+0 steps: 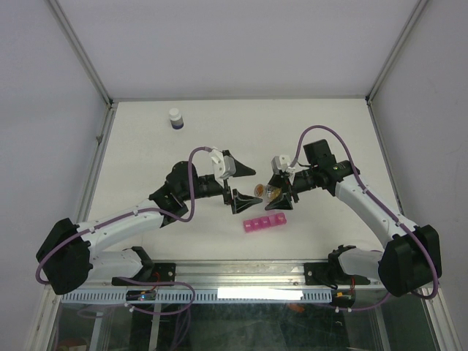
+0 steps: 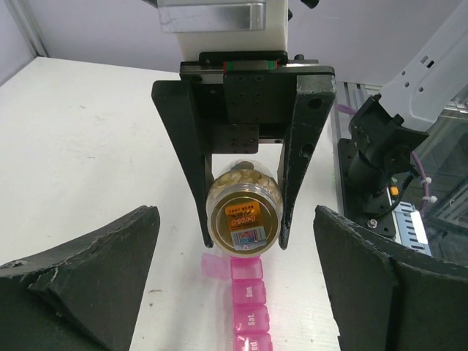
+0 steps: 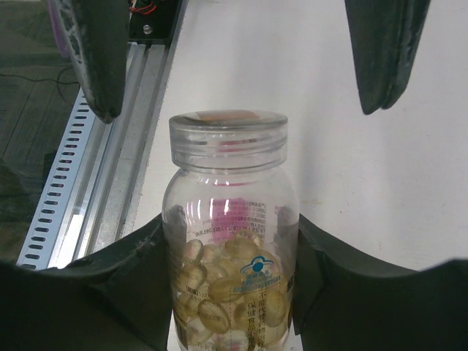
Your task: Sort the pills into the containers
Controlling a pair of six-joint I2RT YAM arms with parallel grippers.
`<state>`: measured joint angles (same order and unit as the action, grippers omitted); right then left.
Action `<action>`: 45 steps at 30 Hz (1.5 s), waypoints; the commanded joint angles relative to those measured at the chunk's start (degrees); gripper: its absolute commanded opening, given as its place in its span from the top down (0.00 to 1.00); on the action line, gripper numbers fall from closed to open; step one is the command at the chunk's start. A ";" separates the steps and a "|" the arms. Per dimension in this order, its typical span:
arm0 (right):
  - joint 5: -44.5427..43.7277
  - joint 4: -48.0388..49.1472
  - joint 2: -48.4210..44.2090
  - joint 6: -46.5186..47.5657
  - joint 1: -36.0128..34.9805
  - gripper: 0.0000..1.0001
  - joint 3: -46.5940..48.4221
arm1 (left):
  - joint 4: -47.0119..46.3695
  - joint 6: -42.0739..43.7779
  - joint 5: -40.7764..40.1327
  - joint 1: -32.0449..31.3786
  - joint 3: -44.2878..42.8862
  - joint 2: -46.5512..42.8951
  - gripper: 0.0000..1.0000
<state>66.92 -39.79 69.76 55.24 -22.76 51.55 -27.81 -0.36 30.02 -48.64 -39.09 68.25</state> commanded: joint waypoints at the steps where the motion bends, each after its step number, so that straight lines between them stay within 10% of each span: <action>1: 2.96 0.45 -1.18 1.09 -0.23 1.00 2.56 | -0.89 1.11 3.54 0.20 -2.84 1.00 0.14; 11: 2.96 0.37 -1.27 1.09 -0.20 1.00 2.55 | -1.28 -0.92 5.59 0.14 -3.65 3.65 0.32; 19: 2.89 0.39 -1.22 1.02 -0.19 1.00 2.55 | -2.44 -6.95 4.76 0.14 -4.37 5.19 0.87; 32: 2.08 1.13 -0.81 -0.12 -0.18 1.00 2.64 | 1.65 -31.43 -17.80 -6.20 -3.45 -0.68 1.00; 38: 2.01 1.28 -0.76 -0.31 -0.18 1.00 2.73 | 7.46 -32.73 -23.34 -8.84 -6.07 -0.11 0.36; 45: 2.22 1.09 -1.11 -0.31 -0.01 1.00 2.73 | 8.91 -26.30 -25.09 -8.84 -5.17 -2.92 0.01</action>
<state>66.85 -40.51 69.76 54.13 -22.74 52.07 -18.31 -30.11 7.38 -57.06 -42.57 68.84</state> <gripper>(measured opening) 0.551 0.961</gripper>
